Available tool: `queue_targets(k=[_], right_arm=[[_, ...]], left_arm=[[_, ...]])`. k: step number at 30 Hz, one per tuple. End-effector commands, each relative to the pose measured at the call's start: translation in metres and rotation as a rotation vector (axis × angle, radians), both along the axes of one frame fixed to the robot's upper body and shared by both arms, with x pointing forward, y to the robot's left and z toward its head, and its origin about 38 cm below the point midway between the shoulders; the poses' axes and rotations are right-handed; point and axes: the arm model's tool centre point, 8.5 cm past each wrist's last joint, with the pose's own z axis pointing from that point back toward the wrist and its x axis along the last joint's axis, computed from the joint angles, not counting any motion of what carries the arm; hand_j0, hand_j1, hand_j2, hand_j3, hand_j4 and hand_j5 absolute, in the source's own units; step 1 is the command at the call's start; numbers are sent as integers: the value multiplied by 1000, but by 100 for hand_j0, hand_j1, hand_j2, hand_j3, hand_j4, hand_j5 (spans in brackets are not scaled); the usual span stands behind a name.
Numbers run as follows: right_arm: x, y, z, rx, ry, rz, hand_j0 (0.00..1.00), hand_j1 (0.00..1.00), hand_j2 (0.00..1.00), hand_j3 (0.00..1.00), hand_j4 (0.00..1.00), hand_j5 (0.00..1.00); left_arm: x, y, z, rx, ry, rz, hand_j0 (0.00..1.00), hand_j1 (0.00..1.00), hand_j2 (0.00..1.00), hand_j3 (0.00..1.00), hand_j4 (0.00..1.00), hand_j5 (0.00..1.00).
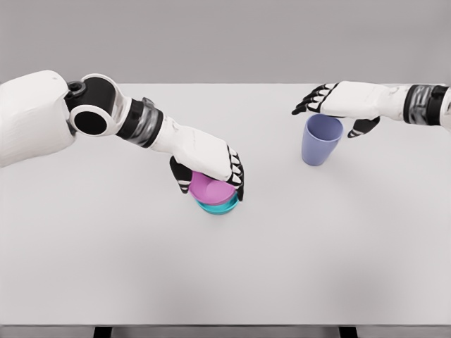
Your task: Stacking bowl and cup with both arms
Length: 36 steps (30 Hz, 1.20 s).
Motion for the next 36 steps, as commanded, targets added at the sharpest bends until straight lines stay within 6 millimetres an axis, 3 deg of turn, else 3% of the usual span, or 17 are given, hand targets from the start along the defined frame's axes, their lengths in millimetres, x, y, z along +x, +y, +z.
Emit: queue_targets(k=[1,16,21,36], right_arm=[[1,0,-1,4,3,-3,100,100,100,100,100,100],[-1,2,-4,6,16,5,100,100,100,100,100,100],[-1,2,-5,1,19,5,100,100,100,100,100,100],[-2,4,-10,-8,30,12,100,100,100,100,100,100]], left_arm=[[0,-1,1,-4,3,3,80,80,80,80,80,80],[5,4,-8,3,18,28,84,84,84,84,84,84],[6,4,-8,9,9,28,99,99,99,99,99,99],[6,7,-3,-6,13,36,100,100,100,100,100,100]])
